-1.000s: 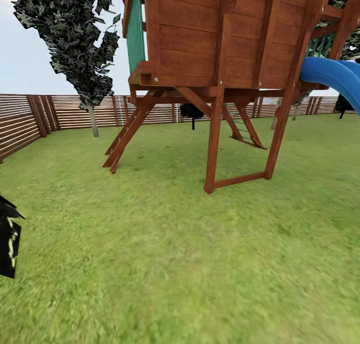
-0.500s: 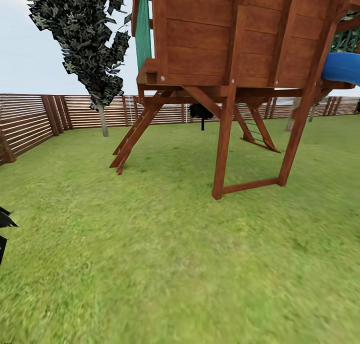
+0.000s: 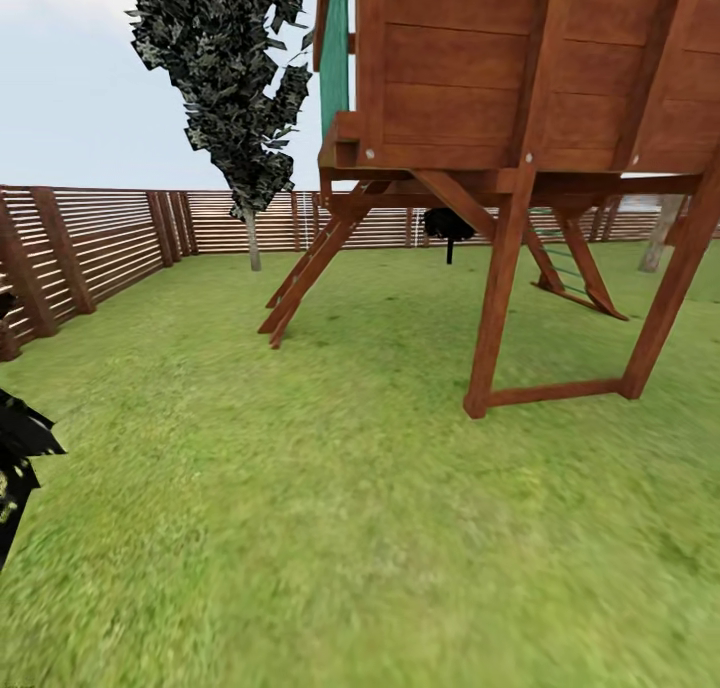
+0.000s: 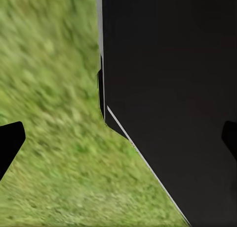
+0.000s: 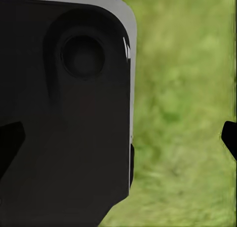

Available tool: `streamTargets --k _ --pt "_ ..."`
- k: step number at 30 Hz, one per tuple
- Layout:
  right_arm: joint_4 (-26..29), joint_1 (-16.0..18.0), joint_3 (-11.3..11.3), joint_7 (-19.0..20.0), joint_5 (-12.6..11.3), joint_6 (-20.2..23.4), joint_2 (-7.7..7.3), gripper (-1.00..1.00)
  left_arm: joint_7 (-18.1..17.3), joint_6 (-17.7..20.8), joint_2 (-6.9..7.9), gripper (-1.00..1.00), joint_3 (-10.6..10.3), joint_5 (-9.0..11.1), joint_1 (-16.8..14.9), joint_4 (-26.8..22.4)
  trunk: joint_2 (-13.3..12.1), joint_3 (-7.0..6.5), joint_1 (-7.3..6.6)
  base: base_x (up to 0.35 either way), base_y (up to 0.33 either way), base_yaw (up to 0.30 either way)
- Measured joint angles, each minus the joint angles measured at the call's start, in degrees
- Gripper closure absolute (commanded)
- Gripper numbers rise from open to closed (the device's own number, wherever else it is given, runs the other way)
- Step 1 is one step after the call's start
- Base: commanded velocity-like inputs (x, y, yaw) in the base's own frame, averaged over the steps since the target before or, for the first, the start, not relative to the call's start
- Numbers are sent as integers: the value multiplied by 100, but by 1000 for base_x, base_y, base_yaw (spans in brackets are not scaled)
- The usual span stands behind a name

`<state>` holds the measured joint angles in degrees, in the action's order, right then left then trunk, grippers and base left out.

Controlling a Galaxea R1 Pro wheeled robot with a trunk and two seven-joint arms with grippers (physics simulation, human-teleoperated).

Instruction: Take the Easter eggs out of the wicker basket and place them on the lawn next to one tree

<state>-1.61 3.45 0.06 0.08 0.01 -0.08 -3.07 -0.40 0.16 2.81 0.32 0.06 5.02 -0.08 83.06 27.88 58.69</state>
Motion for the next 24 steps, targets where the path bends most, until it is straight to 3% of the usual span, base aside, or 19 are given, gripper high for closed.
streamTargets --k 7,24 --pt "3 0 8 19 17 -6 -2 -100 0 0 0 -100 0 -3 0 0 0 0 0 330 -95 228" --pt "-1 0 10 11 38 -3 -3 -100 0 0 0 -100 0 -1 0 0 0 0 0 330 -85 9"
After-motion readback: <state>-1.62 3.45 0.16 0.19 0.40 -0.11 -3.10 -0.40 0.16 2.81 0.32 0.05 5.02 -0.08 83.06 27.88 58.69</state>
